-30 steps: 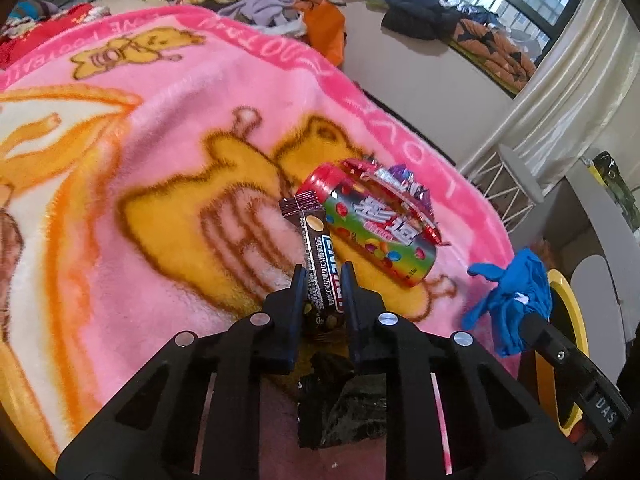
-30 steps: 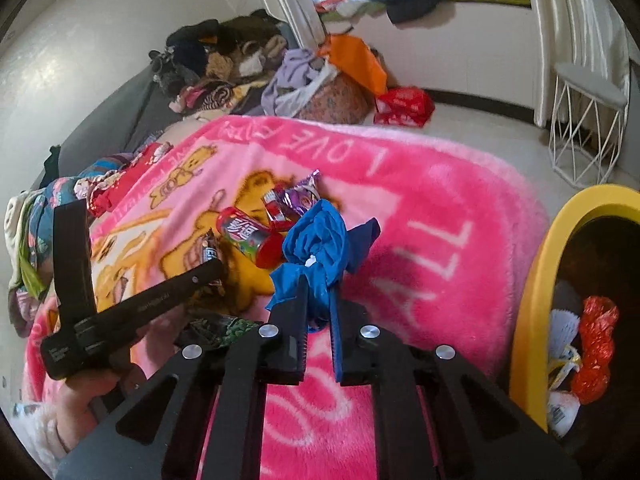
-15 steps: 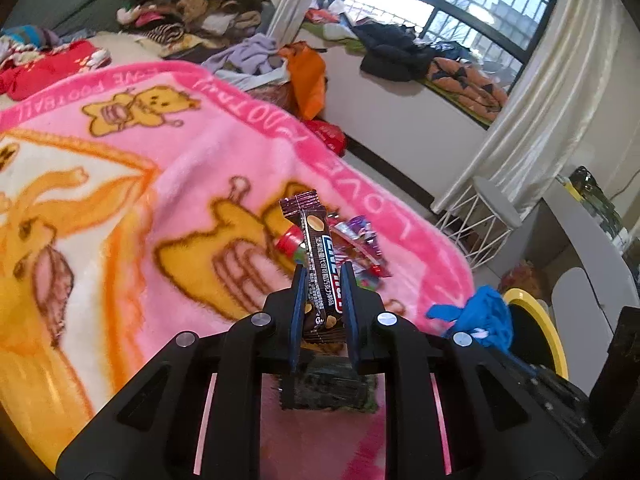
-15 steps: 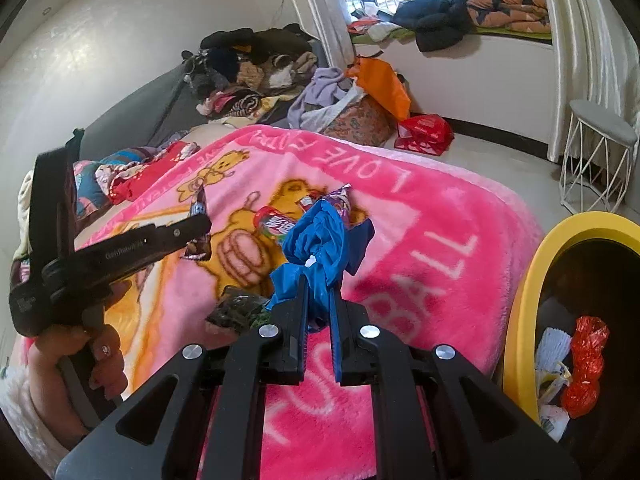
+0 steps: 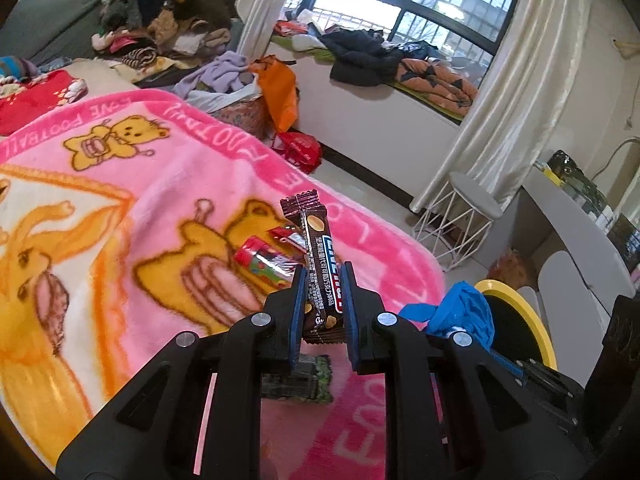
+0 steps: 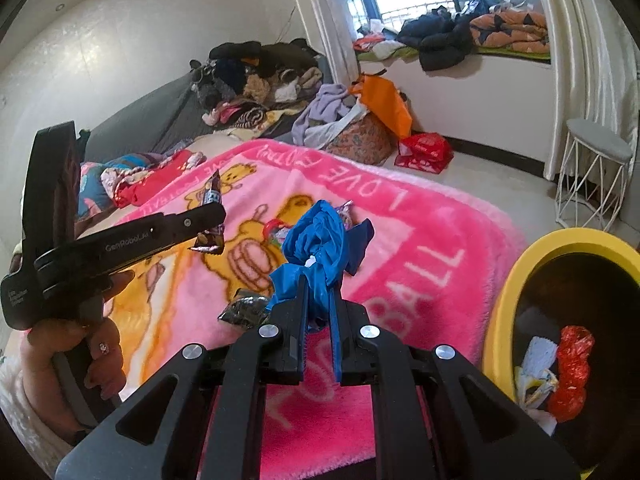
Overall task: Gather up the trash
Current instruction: 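Carry the chocolate bar and blue cloth over the yellow-rimmed bin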
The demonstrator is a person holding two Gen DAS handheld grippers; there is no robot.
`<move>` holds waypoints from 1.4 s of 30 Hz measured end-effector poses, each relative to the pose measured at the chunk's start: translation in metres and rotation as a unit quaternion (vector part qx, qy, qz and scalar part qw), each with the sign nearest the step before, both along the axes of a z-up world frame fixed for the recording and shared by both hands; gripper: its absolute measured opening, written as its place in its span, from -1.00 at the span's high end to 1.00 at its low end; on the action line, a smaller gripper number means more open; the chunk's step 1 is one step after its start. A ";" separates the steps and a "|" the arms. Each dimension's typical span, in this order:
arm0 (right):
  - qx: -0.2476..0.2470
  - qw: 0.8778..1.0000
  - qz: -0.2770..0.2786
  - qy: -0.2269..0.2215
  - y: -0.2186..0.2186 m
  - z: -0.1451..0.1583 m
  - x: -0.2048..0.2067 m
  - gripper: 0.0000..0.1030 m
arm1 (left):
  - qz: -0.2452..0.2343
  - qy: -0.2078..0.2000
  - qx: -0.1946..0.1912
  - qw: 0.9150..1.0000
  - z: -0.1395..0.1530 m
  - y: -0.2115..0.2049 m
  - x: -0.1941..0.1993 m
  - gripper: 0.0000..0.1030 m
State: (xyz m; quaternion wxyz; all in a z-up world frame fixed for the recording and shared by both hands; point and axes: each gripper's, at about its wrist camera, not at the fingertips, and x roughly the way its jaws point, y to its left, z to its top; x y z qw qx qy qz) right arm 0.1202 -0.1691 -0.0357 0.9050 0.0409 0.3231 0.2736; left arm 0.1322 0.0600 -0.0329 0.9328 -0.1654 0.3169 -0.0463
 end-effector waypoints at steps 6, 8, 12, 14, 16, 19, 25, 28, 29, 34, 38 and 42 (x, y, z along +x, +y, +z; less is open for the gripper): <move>0.006 1.000 -0.023 -0.014 -0.017 0.011 -0.001 0.82 | -0.021 -0.010 0.000 1.000 0.008 -0.014 -0.005 0.76; 0.007 0.999 -0.030 -0.018 -0.024 0.014 -0.001 0.82 | -0.028 -0.013 -0.001 1.000 0.010 -0.020 -0.006 0.76; 0.010 0.999 -0.043 -0.022 -0.035 0.017 -0.001 0.82 | -0.044 -0.016 0.001 0.999 0.013 -0.030 -0.007 0.76; 0.010 0.998 -0.050 -0.023 -0.040 0.018 -0.002 0.82 | -0.050 -0.018 0.002 0.999 0.014 -0.035 -0.008 0.76; 0.009 0.998 -0.056 -0.025 -0.046 0.020 -0.002 0.82 | -0.055 -0.019 0.002 0.998 0.016 -0.039 -0.009 0.76; 0.013 0.997 -0.066 -0.027 -0.054 0.022 -0.003 0.82 | -0.062 -0.023 0.002 0.998 0.019 -0.044 -0.011 0.76; 0.016 0.996 -0.081 -0.031 -0.068 0.026 -0.003 0.82 | -0.072 -0.029 0.004 0.997 0.024 -0.051 -0.013 0.76; 0.016 0.995 -0.090 -0.033 -0.074 0.027 -0.004 0.82 | -0.079 -0.032 0.005 0.996 0.026 -0.056 -0.014 0.76; 0.016 0.995 -0.092 -0.033 -0.075 0.027 -0.004 0.82 | -0.082 -0.033 0.005 0.996 0.027 -0.058 -0.015 0.76; 0.017 0.994 -0.104 -0.031 -0.084 0.026 -0.004 0.82 | -0.092 -0.035 0.007 0.995 0.028 -0.066 -0.016 0.76; 0.017 0.993 -0.112 -0.031 -0.091 0.027 -0.005 0.82 | -0.101 -0.032 0.008 0.994 0.028 -0.072 -0.015 0.76; 0.016 0.991 -0.128 -0.034 -0.098 0.028 -0.005 0.82 | -0.112 -0.032 0.009 0.993 0.029 -0.082 -0.015 0.76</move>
